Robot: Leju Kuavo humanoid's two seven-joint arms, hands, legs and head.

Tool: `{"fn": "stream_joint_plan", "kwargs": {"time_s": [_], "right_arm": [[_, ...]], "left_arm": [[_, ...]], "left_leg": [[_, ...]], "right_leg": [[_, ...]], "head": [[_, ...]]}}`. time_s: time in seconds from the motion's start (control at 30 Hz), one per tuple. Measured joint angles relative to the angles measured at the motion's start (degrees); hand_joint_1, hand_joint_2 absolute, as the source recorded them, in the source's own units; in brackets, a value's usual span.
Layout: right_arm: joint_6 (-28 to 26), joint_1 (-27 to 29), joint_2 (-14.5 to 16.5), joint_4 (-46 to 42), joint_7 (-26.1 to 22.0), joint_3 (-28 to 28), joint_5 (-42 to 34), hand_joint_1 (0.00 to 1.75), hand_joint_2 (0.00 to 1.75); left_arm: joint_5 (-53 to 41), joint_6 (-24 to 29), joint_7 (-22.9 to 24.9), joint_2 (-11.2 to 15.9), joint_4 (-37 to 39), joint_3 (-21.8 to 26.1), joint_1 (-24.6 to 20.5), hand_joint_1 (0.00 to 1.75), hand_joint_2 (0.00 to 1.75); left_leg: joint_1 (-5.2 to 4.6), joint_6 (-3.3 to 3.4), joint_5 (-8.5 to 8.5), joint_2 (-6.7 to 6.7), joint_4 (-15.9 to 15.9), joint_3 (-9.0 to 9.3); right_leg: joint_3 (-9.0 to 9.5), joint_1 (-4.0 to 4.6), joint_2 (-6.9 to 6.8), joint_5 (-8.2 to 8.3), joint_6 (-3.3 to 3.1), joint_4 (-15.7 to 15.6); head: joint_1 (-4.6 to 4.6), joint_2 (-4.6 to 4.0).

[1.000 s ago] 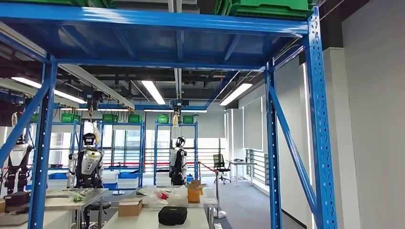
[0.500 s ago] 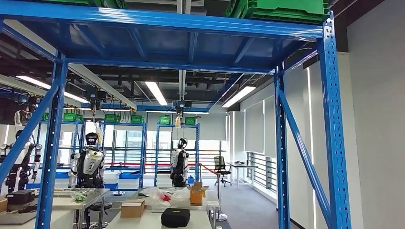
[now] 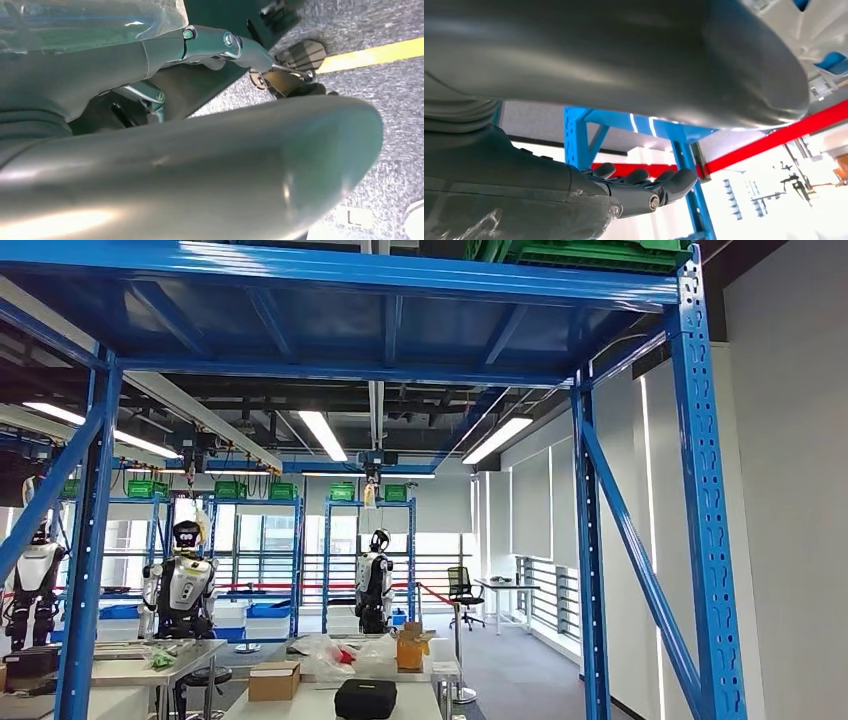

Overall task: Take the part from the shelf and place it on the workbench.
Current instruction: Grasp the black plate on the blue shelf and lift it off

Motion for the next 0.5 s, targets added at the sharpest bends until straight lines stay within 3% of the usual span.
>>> {"fn": "stream_joint_plan", "kwargs": {"time_s": [0.17,0.23,0.3,0.33,0.37,0.43,0.5], "right_arm": [[-0.16,0.03,-0.08,-0.14,0.01,-0.15,-0.06,0.0,0.0],[-0.2,0.09,-0.11,-0.18,0.01,-0.16,-0.07,0.0,0.0],[-0.21,0.42,-0.11,-0.18,0.01,-0.11,-0.09,0.0,0.0],[-0.21,0.58,-0.11,-0.18,0.01,-0.09,-0.1,0.0,0.0],[-0.21,0.68,-0.11,-0.18,0.01,-0.08,-0.1,0.0,0.0],[-0.21,0.68,-0.11,-0.18,0.01,-0.1,-0.1,0.0,0.0],[-0.22,0.65,-0.11,-0.19,0.01,-0.11,-0.11,0.0,0.0]], "left_arm": [[-0.02,-0.02,-0.04,-0.07,0.0,0.01,0.04,0.0,0.0],[-0.02,-0.03,-0.03,-0.1,0.0,0.01,0.05,0.0,0.0],[-0.02,-0.03,-0.01,-0.1,0.0,0.01,0.05,0.0,0.0],[-0.02,-0.03,0.02,-0.1,0.0,0.01,0.05,0.0,0.0],[-0.01,-0.03,0.04,-0.1,0.0,0.01,0.05,0.0,0.0],[0.0,-0.03,0.05,-0.12,0.0,0.01,0.06,0.0,0.0],[0.0,-0.04,0.05,-0.12,0.0,0.01,0.06,0.0,0.0]], "left_leg": [[0.11,1.88,-0.45,-0.1,-2.37,1.11],[0.18,2.35,-0.48,-0.08,-2.65,1.58],[0.05,2.62,-0.74,-0.07,-2.64,1.79],[-0.01,2.67,-0.93,-0.08,-2.63,1.99],[-0.06,2.65,-1.18,-0.12,-2.62,2.32],[-0.1,2.42,-1.85,-0.18,-2.6,3.22],[-0.31,1.88,-2.6,-0.16,-2.55,3.62]], "right_leg": [[-0.56,-0.08,-0.18,-0.95,1.57,0.89],[-3.68,-0.13,-0.13,-3.66,1.85,7.0],[-8.5,-0.16,-0.1,-6.02,2.01,14.98],[-9.9,-0.17,-0.1,-5.65,2.02,16.6],[-10.18,-0.16,-0.1,-4.04,1.95,15.91],[-7.79,-0.12,-0.13,1.12,1.59,8.85],[-4.96,0.09,-0.21,3.62,1.13,2.44]], "head": [[-0.28,-0.01],[-0.52,-0.01],[-0.72,-0.01],[-0.77,-0.01],[-0.83,-0.01],[-0.9,-0.01],[-0.8,-0.01]]}}
